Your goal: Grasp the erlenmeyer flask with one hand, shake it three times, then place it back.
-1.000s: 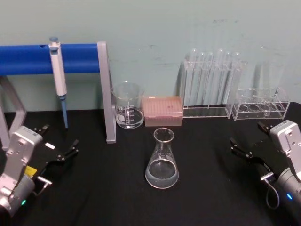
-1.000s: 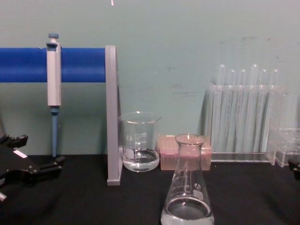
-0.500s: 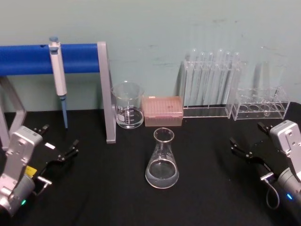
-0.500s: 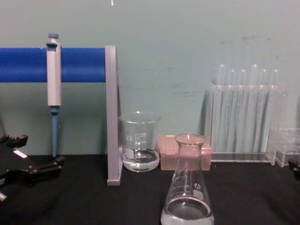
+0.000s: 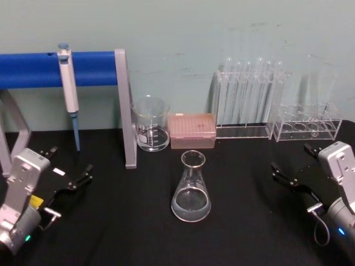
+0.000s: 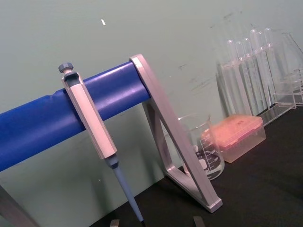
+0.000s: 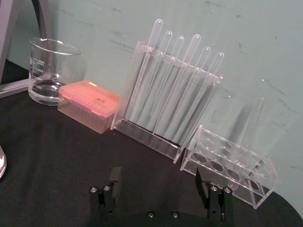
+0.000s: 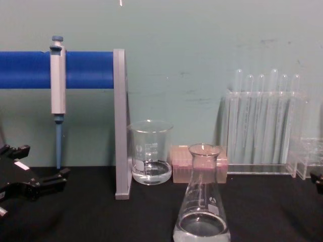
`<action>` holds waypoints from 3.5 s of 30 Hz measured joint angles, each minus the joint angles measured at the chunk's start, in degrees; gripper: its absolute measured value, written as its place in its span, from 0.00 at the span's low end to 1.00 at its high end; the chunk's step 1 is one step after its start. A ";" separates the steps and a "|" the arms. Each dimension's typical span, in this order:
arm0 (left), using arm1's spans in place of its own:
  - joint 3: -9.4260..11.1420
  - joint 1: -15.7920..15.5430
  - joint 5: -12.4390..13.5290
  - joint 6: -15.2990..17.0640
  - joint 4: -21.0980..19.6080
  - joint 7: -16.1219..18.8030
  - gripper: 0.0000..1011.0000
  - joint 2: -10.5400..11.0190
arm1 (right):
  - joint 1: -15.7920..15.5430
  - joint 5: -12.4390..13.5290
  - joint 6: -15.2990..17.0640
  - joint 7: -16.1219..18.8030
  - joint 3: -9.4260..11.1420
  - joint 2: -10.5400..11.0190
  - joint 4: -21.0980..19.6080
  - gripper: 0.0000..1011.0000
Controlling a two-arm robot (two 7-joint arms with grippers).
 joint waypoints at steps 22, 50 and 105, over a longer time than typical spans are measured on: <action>0.00 0.00 0.00 0.00 0.00 0.00 0.99 0.00 | 0.00 0.00 0.00 0.00 0.00 0.00 0.00 0.99; 0.00 0.00 0.00 0.00 0.00 0.00 0.99 0.00 | -7.26 9.83 0.56 14.68 6.38 3.78 -6.84 0.99; 0.00 0.00 0.00 0.00 0.00 0.00 0.99 0.00 | 4.48 10.80 0.02 37.59 1.77 -7.24 4.57 0.99</action>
